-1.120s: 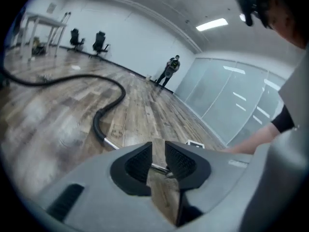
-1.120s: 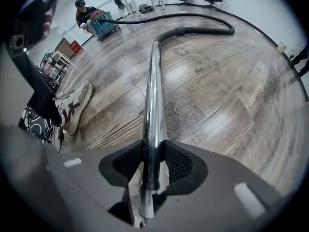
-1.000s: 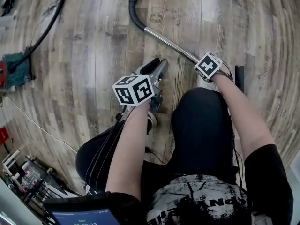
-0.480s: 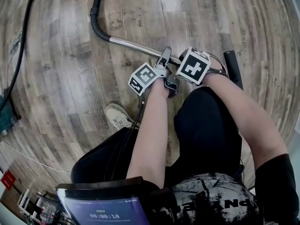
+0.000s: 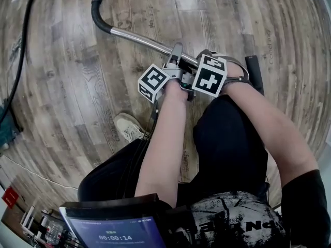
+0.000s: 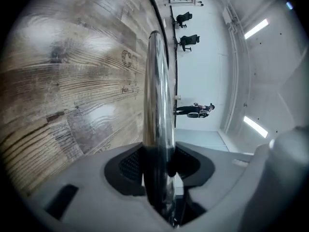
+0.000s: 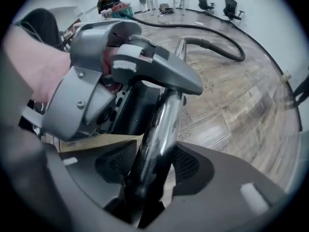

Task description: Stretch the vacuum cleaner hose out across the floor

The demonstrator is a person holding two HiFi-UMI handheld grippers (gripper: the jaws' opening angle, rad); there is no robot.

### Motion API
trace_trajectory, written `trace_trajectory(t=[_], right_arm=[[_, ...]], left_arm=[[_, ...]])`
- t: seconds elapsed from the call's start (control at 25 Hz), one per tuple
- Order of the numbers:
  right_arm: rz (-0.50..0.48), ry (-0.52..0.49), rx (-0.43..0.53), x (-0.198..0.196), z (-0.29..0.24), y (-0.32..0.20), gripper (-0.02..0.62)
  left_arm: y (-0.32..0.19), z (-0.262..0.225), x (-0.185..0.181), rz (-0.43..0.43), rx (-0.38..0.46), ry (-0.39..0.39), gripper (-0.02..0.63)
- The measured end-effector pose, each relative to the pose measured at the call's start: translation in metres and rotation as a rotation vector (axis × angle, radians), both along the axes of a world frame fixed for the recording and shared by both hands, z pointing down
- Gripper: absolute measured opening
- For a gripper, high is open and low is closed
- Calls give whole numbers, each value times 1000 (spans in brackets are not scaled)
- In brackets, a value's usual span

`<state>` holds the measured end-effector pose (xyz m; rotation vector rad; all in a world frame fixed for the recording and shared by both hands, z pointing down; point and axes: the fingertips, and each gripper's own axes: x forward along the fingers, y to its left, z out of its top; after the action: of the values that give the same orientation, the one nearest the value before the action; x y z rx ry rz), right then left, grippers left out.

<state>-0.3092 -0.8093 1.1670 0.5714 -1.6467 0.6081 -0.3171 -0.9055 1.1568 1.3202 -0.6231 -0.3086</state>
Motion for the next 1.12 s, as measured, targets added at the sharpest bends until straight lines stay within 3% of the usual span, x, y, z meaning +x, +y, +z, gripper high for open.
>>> trace_trajectory(t=[0.2, 0.36, 0.48, 0.56, 0.68, 0.84, 0.96, 1.08, 1.12], right_arm=[[103, -60, -7, 1, -1, 0, 188], [110, -77, 1, 9, -11, 8, 164], [55, -121, -7, 11, -21, 25, 164], [25, -143, -2, 19, -26, 35, 162], [32, -79, 47, 34, -22, 37, 153], [21, 41, 140, 46, -18, 14, 193], [-51, 132, 215, 54, -30, -5, 196], [-170, 184, 263, 44, -36, -11, 108], [-188, 183, 266, 41, -37, -10, 104]], left_arm=[[1, -11, 6, 0, 7, 9, 153], [-10, -13, 5, 48, 93, -30, 169], [-57, -12, -31, -87, 99, -58, 132], [-77, -20, -46, -120, 125, -57, 105], [-74, -44, -40, -128, 135, 15, 69], [-71, -70, -42, -141, 203, -63, 63], [-74, -90, -44, -172, 223, -70, 63], [-75, -103, -53, -168, 250, -76, 58], [-75, -105, -55, -162, 257, -81, 58]])
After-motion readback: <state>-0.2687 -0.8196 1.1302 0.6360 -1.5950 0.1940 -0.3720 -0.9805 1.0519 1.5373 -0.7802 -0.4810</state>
